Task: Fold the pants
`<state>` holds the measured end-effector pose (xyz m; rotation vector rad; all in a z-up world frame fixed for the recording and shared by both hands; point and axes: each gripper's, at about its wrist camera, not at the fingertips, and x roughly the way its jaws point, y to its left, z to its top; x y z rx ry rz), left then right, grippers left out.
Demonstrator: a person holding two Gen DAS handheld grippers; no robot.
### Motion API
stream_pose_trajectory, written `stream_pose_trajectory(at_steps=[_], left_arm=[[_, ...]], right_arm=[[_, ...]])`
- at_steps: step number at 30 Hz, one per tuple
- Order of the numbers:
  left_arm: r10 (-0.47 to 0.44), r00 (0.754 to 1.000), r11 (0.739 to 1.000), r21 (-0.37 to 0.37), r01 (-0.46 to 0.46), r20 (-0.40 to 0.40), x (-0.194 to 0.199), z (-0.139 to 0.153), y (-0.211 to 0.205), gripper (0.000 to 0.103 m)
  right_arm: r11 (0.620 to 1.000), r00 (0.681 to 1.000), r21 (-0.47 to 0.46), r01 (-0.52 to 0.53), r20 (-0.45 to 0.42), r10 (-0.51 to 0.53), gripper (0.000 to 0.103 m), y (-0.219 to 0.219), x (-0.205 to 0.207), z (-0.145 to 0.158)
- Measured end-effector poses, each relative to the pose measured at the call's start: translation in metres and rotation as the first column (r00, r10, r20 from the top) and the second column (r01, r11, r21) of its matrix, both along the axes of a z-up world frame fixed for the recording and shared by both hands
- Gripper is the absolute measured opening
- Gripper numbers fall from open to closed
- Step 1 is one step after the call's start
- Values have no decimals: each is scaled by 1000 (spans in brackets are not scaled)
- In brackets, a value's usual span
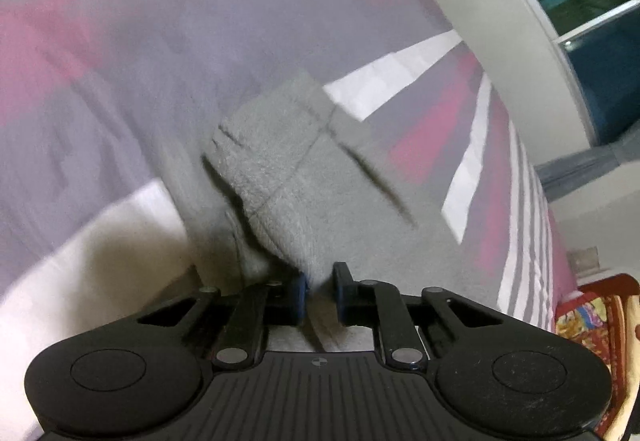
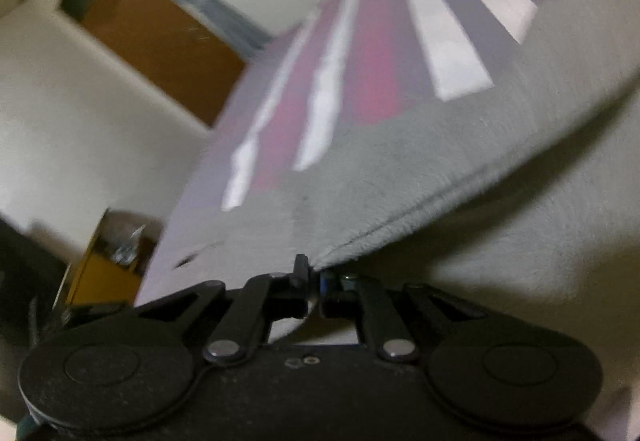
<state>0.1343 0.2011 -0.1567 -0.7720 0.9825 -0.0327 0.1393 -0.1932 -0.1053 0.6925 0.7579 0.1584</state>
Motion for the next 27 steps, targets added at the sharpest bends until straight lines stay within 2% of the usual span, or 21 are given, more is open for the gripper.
stream_pose_trajectory(at_steps=[3, 6, 8, 9, 11, 14, 19, 21, 22, 27], left_arm=[[6, 1000, 1000, 2, -6, 5, -6, 2, 14, 15], [-6, 1000, 998, 59, 7, -26, -6, -14, 12, 15], [5, 999, 997, 81, -1, -39, -9, -27, 13, 15], [13, 999, 998, 69, -10, -39, -9, -29, 14, 15], [28, 999, 998, 53, -26, -24, -11, -24, 16, 15], [27, 999, 996, 79, -29, 27, -12, -10, 19, 15], [17, 999, 994, 108, -12, -44, -12, -31, 18, 15], [32, 999, 992, 120, -27, -38, -16, -24, 15, 15], [34, 999, 991, 131, -29, -38, -18, -17, 13, 15], [-39, 998, 970, 241, 27, 43, -35, 18, -17, 15]], right_arm=[[998, 998, -5, -58, 6, 58, 5, 12, -17, 7], [989, 994, -100, -105, -52, 100, 5, 26, -20, -12], [990, 990, -102, -101, -112, 89, 5, 30, -18, -34], [990, 989, -99, -95, -122, 83, 5, 31, -19, -39], [993, 991, -81, -90, -111, 80, 5, 32, -21, -36], [988, 992, -95, -119, -63, 114, 5, 33, -20, -22], [981, 983, -135, -138, -143, 118, 7, 31, -21, -48], [985, 986, -121, -123, -132, 106, 15, 27, -22, -41], [987, 987, -110, -113, -126, 99, 24, 26, -23, -38], [994, 994, -92, -53, -105, 43, 27, 0, -37, -26]])
